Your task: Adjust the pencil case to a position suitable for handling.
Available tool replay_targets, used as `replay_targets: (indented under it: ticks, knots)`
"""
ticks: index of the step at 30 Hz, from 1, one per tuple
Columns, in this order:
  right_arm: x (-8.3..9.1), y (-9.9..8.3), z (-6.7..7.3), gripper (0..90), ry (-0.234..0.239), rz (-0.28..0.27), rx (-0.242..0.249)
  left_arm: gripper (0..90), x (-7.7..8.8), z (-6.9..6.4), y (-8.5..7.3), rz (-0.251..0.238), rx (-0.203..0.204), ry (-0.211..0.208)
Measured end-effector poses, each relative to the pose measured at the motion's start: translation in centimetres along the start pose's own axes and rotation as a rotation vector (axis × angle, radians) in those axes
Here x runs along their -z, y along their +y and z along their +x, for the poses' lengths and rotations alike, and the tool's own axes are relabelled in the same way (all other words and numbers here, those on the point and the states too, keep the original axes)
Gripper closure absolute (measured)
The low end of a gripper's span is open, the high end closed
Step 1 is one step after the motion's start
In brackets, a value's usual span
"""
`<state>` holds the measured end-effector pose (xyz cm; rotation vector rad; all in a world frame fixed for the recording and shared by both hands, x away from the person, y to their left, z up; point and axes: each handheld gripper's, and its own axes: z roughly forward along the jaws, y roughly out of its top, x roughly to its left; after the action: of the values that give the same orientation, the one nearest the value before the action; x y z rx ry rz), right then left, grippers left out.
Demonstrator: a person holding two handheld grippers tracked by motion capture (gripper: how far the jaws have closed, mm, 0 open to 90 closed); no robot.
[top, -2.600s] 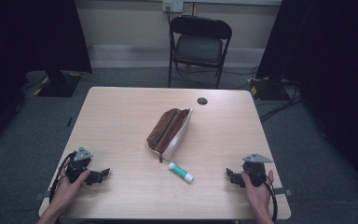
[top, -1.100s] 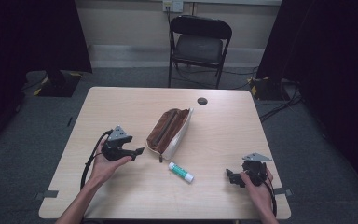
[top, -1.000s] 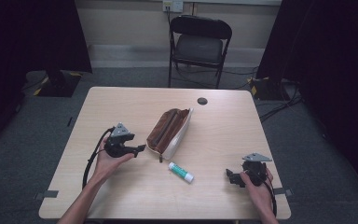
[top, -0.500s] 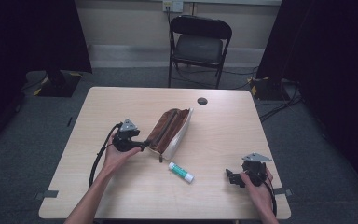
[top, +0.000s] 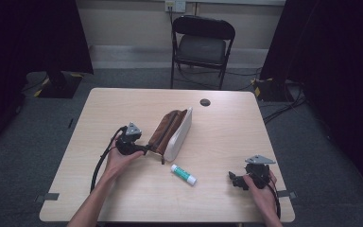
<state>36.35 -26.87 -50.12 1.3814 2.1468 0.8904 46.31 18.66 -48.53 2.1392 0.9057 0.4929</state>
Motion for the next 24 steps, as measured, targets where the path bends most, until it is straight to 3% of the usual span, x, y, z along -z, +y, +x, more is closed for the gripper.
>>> replay_targets:
  ticks: [7,8,11,14,15,17,18,20,21,24]
  knots:
    - [0.03,-0.01,0.10,0.6,0.003,0.002,-0.004,29.7,-0.14,-0.10,-0.02,0.020,-0.016,0.018]
    - [0.03,-0.01,0.10,0.6,0.003,0.002,-0.003,29.7,-0.32,-0.23,-0.06,0.009,0.001,0.023]
    - [0.03,-0.01,0.10,0.6,0.003,0.002,-0.003,29.0,-0.35,0.05,-0.09,0.022,-0.005,0.020]
    - [0.03,-0.01,0.10,0.6,0.003,0.002,-0.003,27.7,-0.50,0.18,-0.25,0.009,0.025,-0.006]
    - [0.03,-0.01,0.10,0.6,0.003,0.002,-0.003,27.6,-0.49,0.32,-0.26,0.012,0.006,0.001]
    - [0.03,-0.01,0.10,0.6,0.003,0.002,-0.003,27.1,-0.56,0.27,-0.32,0.019,0.020,0.005]
    - [0.03,-0.01,0.10,0.6,0.003,0.002,-0.003,27.1,-0.52,0.42,-0.30,0.025,-0.004,0.011]
    - [0.03,-0.01,0.10,0.6,0.003,0.002,-0.003,27.1,-0.51,0.40,-0.40,0.025,0.019,0.016]
    - [0.03,-0.02,0.10,0.6,0.003,0.001,-0.003,27.2,-0.46,0.52,-0.49,0.025,0.012,0.004]
    - [0.04,-0.04,0.12,0.6,0.004,-0.001,0.004,27.0,-0.01,0.68,-0.89,0.025,0.005,0.021]
